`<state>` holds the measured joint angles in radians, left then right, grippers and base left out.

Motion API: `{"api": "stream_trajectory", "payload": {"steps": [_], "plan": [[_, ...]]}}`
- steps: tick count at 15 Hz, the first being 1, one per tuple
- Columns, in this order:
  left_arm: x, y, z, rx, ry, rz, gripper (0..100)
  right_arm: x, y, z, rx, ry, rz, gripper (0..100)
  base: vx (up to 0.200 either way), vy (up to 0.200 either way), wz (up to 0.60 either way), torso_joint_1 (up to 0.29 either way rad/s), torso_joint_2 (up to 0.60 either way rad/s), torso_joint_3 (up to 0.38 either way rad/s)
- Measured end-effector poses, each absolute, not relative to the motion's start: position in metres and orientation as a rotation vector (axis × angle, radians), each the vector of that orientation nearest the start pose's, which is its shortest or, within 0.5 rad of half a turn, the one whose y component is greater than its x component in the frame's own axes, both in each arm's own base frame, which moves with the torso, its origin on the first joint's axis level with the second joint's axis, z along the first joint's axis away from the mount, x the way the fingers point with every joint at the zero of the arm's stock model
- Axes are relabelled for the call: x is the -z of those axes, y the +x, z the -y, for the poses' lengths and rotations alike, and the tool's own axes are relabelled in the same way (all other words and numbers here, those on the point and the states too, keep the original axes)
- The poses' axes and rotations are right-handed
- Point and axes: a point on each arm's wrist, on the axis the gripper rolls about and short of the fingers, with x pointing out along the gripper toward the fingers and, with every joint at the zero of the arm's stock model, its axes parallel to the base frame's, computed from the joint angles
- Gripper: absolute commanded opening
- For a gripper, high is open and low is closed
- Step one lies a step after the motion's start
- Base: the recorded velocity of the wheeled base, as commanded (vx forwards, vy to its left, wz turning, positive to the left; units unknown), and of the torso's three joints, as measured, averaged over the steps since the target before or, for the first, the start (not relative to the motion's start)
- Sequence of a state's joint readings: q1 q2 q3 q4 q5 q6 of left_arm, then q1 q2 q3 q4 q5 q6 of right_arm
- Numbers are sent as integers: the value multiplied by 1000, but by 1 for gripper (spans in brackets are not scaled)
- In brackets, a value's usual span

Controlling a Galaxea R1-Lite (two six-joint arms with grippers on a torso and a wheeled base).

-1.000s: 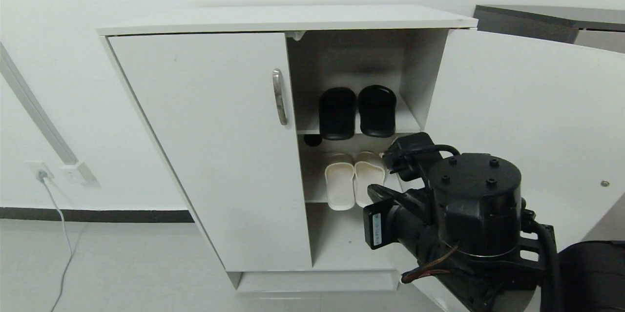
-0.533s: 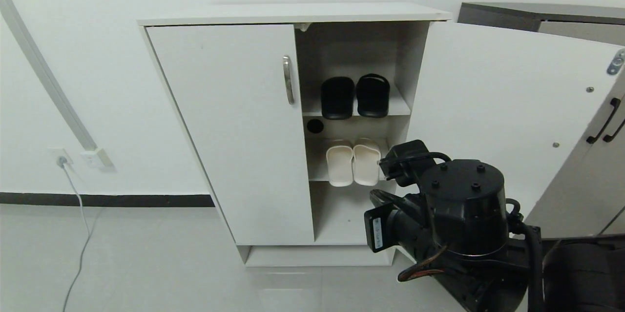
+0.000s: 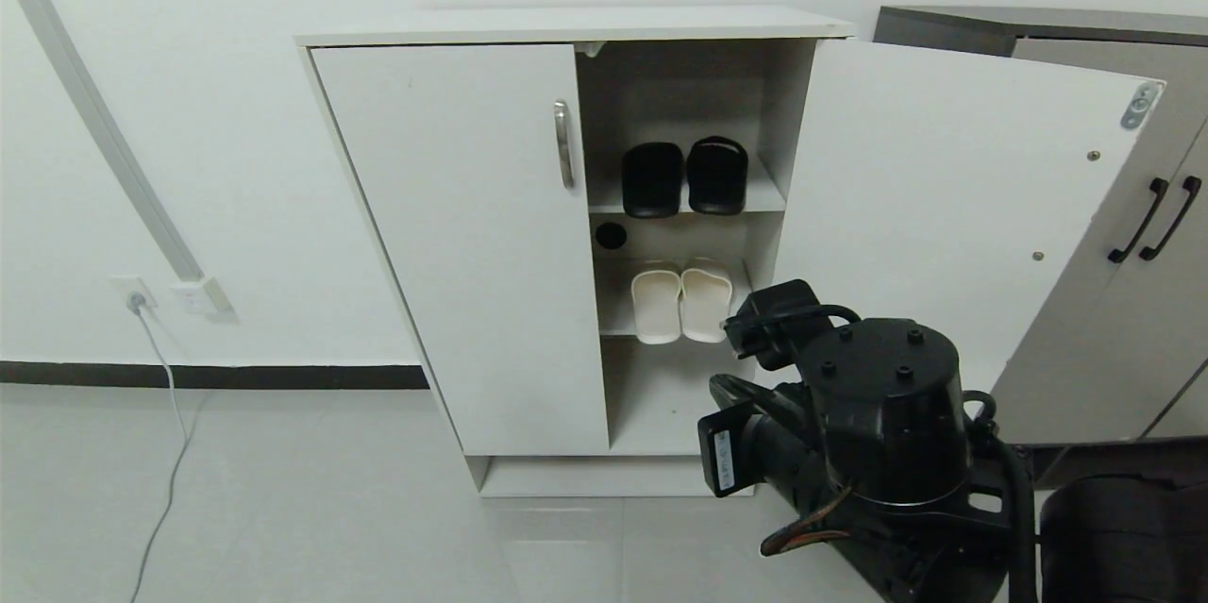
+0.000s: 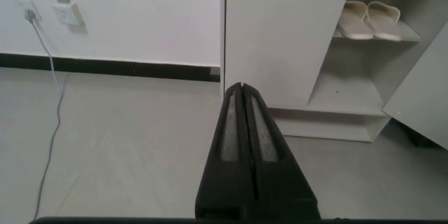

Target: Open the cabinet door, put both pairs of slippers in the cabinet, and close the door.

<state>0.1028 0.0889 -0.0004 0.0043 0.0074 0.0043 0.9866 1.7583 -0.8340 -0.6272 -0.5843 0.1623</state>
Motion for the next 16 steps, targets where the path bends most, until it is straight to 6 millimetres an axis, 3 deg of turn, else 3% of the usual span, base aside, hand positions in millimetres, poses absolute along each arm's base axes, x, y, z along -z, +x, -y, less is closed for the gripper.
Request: {"api": "stream_trajectory", "payload": {"steps": [11, 16], "plan": [[-77, -16, 1, -110, 0, -93, 0, -170, 185, -257, -378, -58, -247, 0, 0, 0, 0, 0, 0, 0], [-77, -16, 1, -110, 0, -95, 0, -169, 186, -257, -373, -61, -250, 0, 0, 0, 0, 18, -279, -321]]}}
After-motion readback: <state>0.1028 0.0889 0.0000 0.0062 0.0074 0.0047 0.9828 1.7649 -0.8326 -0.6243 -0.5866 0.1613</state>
